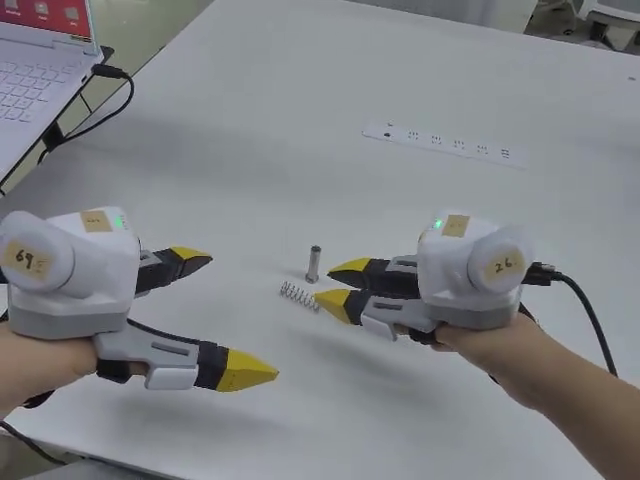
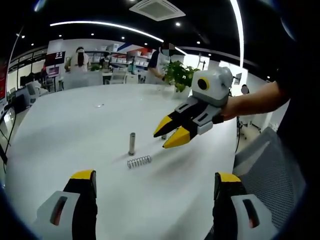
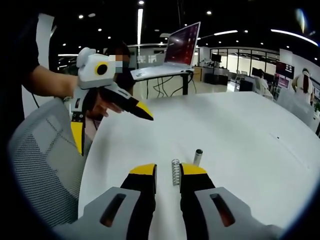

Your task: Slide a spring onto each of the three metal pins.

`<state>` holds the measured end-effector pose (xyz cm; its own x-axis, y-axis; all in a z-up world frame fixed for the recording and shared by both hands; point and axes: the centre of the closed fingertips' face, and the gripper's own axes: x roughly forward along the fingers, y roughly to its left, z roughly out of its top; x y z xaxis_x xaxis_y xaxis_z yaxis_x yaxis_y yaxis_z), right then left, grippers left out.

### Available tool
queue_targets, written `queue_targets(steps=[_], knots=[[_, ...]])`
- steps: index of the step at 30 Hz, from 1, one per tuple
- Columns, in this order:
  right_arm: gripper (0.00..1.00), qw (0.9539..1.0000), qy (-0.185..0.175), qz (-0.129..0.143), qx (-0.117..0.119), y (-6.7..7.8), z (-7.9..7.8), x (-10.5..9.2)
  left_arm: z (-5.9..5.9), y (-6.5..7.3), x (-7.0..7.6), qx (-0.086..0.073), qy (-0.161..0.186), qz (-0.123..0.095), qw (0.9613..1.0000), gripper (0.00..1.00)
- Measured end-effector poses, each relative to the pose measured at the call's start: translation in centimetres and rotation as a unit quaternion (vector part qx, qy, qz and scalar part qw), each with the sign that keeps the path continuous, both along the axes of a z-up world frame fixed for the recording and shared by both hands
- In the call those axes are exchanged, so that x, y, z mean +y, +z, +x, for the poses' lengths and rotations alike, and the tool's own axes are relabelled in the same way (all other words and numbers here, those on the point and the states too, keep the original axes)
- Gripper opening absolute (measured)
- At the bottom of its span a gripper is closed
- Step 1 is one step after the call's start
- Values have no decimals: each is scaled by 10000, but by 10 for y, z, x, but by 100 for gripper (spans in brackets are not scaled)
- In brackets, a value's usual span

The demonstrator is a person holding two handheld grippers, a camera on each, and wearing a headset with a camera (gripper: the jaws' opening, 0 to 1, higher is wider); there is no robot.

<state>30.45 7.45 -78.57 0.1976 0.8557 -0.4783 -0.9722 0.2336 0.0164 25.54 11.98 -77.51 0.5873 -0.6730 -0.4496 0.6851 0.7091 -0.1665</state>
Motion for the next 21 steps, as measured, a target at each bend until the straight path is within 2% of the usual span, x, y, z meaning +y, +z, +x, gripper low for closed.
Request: queue_targets(steps=[3, 6, 11, 14, 17, 21], knots=[[15, 9999, -16, -106, 30, -7, 3, 3, -1, -1, 2, 11, 8, 5, 10000, 95], [15, 9996, -91, -145, 220, -16, 4, 6, -2, -2, 3, 27, 19, 0, 10000, 95], [13, 9989, -280, -286, 251, -29, 10, 8, -3, -3, 2, 42, 3, -3, 10000, 95], [10, 9988, -247, -405, 119, -34, 11, 12, -4, -4, 2, 56, 1, -2, 10000, 95], [10, 9982, -242, -522, 182, -44, 10, 12, -4, -3, 4, 56, 17, -2, 10000, 95], [11, 9978, -247, -592, 178, -50, 11, 13, -4, -3, 6, 62, 64, -9, 10000, 94]])
